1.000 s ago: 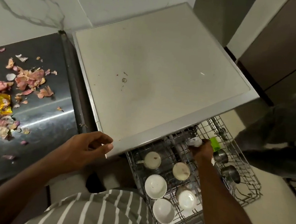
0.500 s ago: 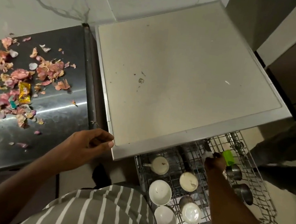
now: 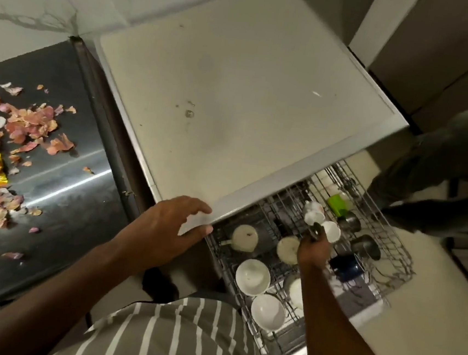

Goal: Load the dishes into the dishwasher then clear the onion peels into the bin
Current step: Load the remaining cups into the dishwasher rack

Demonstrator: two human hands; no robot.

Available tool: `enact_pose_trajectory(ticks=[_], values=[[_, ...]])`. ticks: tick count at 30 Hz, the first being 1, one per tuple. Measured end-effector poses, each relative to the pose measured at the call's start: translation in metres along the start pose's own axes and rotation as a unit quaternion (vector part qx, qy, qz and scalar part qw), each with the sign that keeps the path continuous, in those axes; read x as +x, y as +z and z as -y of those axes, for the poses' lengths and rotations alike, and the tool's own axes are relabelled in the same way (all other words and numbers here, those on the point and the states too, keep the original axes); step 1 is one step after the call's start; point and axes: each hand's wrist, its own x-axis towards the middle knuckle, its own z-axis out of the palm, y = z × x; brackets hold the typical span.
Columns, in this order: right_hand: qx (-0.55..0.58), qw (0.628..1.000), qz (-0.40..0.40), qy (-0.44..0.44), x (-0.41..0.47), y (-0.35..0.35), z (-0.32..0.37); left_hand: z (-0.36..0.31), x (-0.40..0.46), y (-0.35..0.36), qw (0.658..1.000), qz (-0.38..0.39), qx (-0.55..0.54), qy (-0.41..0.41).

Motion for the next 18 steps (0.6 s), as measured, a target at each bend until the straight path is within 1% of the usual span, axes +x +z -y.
enact_pose_trajectory(ticks=[1, 2, 4, 6, 9, 12, 14, 15, 17, 18], values=[[0.0, 1.0, -0.015, -0.009, -0.015, -0.003, -0.005, -0.003, 0.004, 0.005, 0.999, -0.001, 0.025, 0.031], [0.028, 0.999, -0.016, -0.021, -0.034, -0.007, -0.004, -0.005, 0.009, 0.01, 0.997, -0.003, 0.05, 0.057], [0.057, 0.997, -0.039, -0.037, -0.065, -0.019, -0.013, -0.015, 0.019, 0.02, 0.99, 0.004, 0.11, 0.091], [0.06, 0.995, -0.069, -0.04, -0.09, -0.034, -0.034, -0.024, 0.029, 0.031, 0.978, 0.025, 0.185, 0.093], [0.086, 0.985, -0.147, -0.023, -0.126, -0.052, -0.063, -0.029, 0.038, 0.045, 0.955, 0.057, 0.281, 0.081], [0.132, 0.966, -0.216, 0.057, -0.146, -0.067, -0.091, -0.029, 0.041, 0.054, 0.93, 0.072, 0.353, 0.072], [0.114, 0.957, -0.236, 0.121, -0.153, -0.077, -0.109, -0.032, 0.042, 0.056, 0.916, 0.069, 0.386, 0.078], [0.098, 0.957, -0.222, 0.157, -0.155, -0.081, -0.117, -0.034, 0.043, 0.057, 0.907, 0.066, 0.407, 0.083], [0.09, 0.949, -0.161, 0.254, -0.156, -0.083, -0.131, -0.037, 0.045, 0.06, 0.883, 0.063, 0.458, 0.084], [0.103, 0.942, -0.128, 0.293, -0.156, -0.082, -0.137, -0.039, 0.045, 0.063, 0.87, 0.062, 0.483, 0.08]])
